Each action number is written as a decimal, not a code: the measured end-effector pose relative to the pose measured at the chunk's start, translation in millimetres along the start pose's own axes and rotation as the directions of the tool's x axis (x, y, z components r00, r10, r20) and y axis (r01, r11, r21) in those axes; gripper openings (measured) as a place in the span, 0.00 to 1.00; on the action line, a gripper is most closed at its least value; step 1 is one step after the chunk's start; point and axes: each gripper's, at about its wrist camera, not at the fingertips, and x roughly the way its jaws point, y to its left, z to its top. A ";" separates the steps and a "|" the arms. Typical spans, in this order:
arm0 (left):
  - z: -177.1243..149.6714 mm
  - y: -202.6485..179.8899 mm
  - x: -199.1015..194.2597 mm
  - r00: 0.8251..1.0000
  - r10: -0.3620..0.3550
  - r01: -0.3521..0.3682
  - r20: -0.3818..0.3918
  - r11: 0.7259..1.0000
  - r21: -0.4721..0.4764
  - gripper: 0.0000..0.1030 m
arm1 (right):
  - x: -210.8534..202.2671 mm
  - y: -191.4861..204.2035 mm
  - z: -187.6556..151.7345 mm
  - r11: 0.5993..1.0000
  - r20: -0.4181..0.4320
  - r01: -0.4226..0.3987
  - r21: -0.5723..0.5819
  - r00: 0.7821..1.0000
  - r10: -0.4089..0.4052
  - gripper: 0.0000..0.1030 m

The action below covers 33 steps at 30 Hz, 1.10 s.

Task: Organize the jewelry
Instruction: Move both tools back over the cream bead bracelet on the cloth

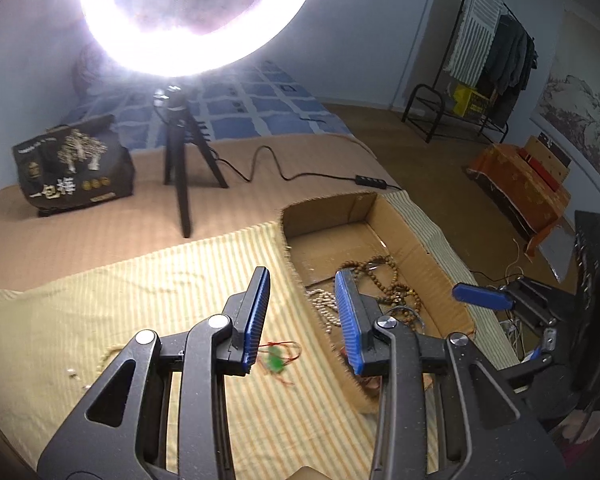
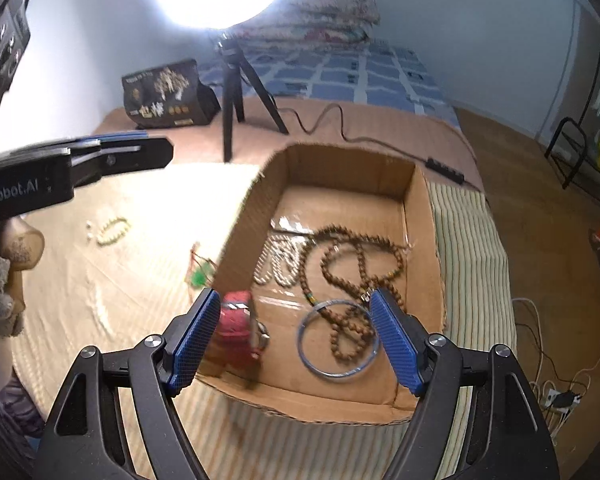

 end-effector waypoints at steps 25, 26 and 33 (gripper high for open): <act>-55.0 139.9 -80.6 0.988 0.148 -0.143 0.042 0.984 -0.104 0.33 | -40.6 121.8 25.6 0.984 0.189 0.020 -0.179 0.982 0.014 0.75; -57.4 144.8 -80.5 0.988 0.151 -0.146 0.040 0.983 -0.111 0.33 | -40.0 126.4 26.5 0.983 0.190 0.014 -0.185 0.981 0.021 0.75; -71.6 173.4 -82.0 0.985 0.170 -0.166 0.016 0.976 -0.143 0.33 | -32.4 146.2 31.5 0.977 0.189 -0.011 -0.212 0.981 0.052 0.75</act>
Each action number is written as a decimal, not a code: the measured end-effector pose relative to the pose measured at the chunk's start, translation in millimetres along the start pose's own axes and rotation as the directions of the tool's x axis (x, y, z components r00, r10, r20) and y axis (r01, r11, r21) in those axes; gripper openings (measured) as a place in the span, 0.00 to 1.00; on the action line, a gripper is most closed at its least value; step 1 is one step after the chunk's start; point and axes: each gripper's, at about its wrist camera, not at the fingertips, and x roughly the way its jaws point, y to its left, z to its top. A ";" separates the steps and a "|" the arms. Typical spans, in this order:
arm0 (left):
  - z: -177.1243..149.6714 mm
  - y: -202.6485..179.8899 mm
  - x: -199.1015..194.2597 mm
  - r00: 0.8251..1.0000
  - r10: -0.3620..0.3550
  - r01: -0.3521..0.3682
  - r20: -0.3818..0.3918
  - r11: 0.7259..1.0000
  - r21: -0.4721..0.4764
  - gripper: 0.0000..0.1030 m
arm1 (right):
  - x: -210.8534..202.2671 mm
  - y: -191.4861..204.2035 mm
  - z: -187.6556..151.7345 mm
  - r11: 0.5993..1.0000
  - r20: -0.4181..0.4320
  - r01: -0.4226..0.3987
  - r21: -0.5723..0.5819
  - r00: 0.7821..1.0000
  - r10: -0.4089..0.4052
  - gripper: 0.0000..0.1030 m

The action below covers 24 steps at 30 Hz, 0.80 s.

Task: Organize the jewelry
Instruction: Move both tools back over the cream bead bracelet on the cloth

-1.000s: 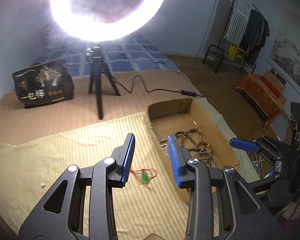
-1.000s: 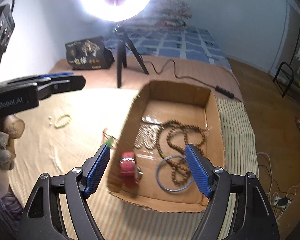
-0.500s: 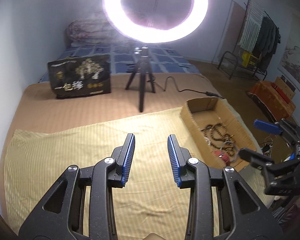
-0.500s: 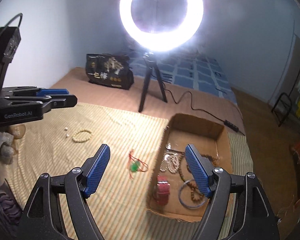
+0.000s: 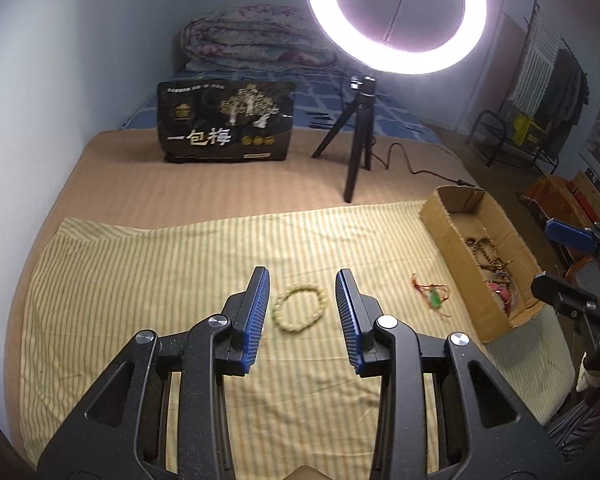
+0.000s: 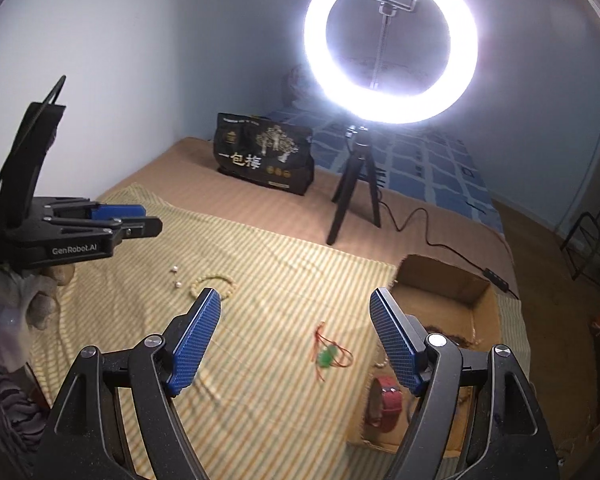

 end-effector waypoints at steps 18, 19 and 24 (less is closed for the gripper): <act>-5.6 47.9 12.7 0.999 0.026 -0.027 -0.025 0.997 -0.066 0.33 | 35.9 11.3 5.4 0.997 -0.041 -0.071 0.012 0.997 0.072 0.75; -6.3 51.4 14.5 0.999 0.026 -0.028 -0.028 0.997 -0.072 0.33 | 39.7 9.1 6.3 0.996 -0.047 -0.082 0.026 0.995 0.083 0.75; -12.6 64.1 30.5 0.997 0.018 -0.025 -0.069 0.995 -0.097 0.33 | 57.7 1.4 8.4 0.985 -0.076 -0.138 0.105 0.986 0.146 0.75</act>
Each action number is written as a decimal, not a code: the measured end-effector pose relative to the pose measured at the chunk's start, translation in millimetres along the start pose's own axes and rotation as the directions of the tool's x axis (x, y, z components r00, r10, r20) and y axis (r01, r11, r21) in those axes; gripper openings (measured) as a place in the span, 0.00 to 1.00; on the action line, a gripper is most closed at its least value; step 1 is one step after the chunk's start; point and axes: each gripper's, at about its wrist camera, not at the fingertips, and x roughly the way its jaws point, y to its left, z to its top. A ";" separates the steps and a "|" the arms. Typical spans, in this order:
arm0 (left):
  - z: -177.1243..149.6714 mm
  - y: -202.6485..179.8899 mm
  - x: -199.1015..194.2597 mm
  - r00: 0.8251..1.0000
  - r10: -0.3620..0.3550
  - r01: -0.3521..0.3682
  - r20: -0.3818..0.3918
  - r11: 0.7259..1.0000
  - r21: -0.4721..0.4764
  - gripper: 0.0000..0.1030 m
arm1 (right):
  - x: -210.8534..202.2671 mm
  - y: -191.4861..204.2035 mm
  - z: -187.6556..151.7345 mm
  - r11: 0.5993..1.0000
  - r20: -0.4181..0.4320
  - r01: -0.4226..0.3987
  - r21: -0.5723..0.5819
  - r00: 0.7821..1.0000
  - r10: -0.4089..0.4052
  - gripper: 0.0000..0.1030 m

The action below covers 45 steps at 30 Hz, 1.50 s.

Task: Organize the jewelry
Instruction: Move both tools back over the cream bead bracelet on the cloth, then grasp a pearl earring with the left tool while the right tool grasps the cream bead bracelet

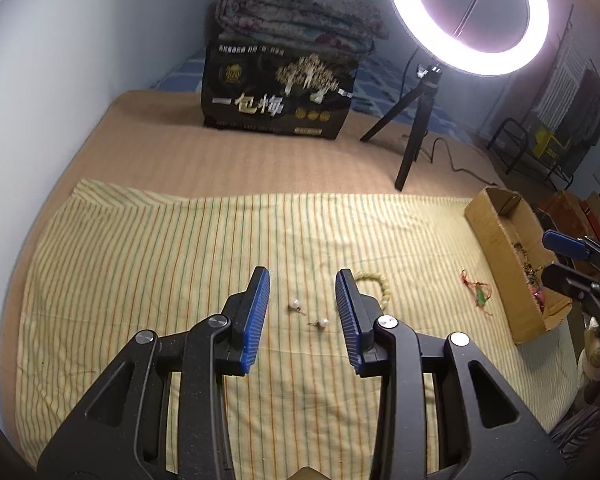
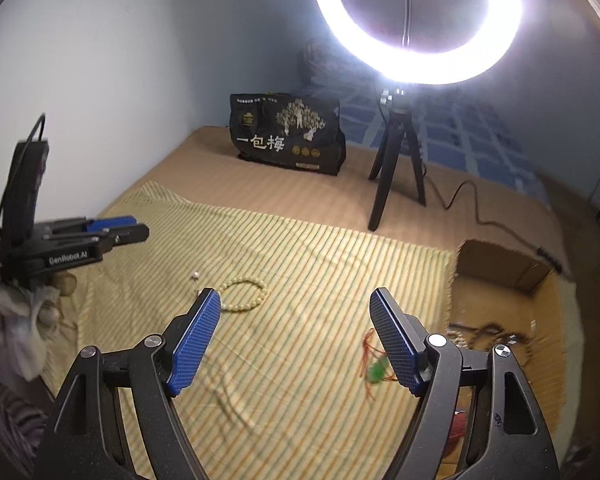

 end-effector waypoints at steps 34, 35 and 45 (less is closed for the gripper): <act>-27.8 2.5 90.8 0.991 -0.017 0.030 -0.134 0.995 0.094 0.15 | 164.8 8.4 -6.0 0.993 -0.269 -0.098 0.067 0.956 0.113 0.32; -28.4 2.4 91.5 0.991 -0.014 0.027 -0.135 0.995 0.097 0.15 | 166.8 9.6 -6.1 0.993 -0.271 -0.100 0.064 0.956 0.114 0.32; -29.1 7.1 94.2 0.992 -0.007 0.018 -0.129 0.996 0.088 0.08 | 178.4 17.7 -6.8 0.995 -0.296 -0.093 0.033 0.950 0.098 0.31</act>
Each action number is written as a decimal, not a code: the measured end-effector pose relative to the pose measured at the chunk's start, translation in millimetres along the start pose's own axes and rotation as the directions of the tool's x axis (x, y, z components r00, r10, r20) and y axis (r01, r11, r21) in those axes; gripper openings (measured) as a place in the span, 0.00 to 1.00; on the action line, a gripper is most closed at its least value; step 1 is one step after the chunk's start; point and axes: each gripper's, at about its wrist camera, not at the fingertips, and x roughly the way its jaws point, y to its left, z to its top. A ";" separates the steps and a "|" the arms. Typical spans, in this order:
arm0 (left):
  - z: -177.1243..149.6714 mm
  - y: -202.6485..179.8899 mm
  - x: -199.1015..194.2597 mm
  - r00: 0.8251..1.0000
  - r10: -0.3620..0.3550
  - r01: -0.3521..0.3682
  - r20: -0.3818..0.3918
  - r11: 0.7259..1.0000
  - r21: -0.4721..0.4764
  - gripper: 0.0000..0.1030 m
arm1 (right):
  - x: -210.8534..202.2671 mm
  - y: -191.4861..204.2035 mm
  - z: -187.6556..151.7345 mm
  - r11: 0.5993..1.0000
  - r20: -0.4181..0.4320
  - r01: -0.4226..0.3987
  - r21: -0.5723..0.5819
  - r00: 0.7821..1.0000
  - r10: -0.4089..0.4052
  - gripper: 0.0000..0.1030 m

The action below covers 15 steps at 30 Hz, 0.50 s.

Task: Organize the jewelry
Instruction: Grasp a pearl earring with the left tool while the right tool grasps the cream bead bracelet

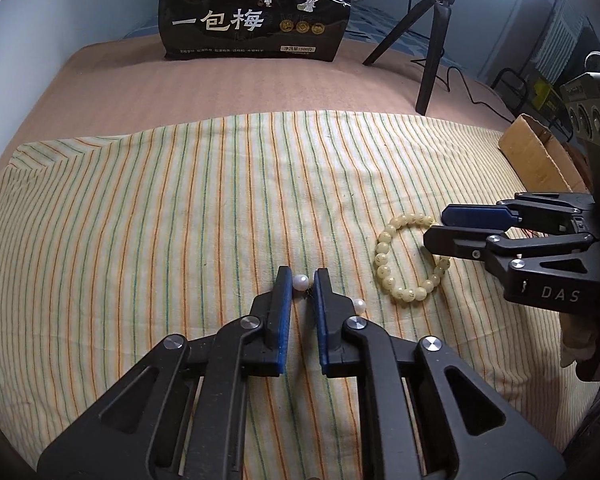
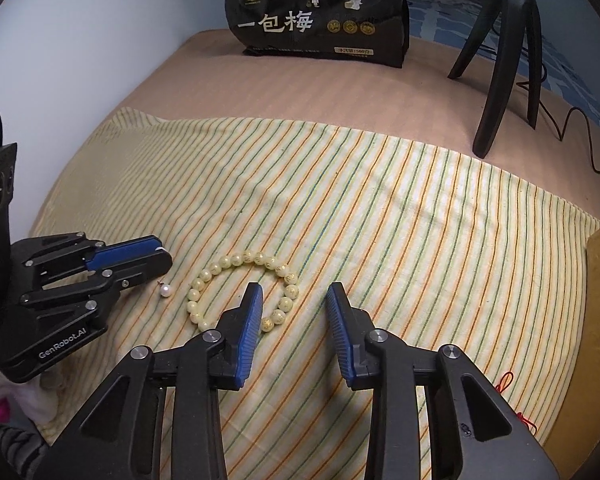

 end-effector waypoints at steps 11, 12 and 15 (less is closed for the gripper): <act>1.1 0.0 -1.5 1.000 -0.003 0.003 0.006 1.000 -0.017 0.07 | 7.4 14.4 3.1 0.996 0.009 0.044 -0.082 0.999 -0.044 0.06; 1.3 0.1 -2.3 1.000 -0.002 0.003 0.008 1.000 -0.018 0.07 | 6.1 13.4 2.8 0.996 0.011 0.044 -0.083 0.999 -0.043 0.06; 2.0 -0.6 -6.9 1.000 0.001 0.000 0.017 1.000 -0.020 0.07 | 1.4 11.7 2.8 0.996 0.018 0.037 -0.077 0.999 -0.036 0.06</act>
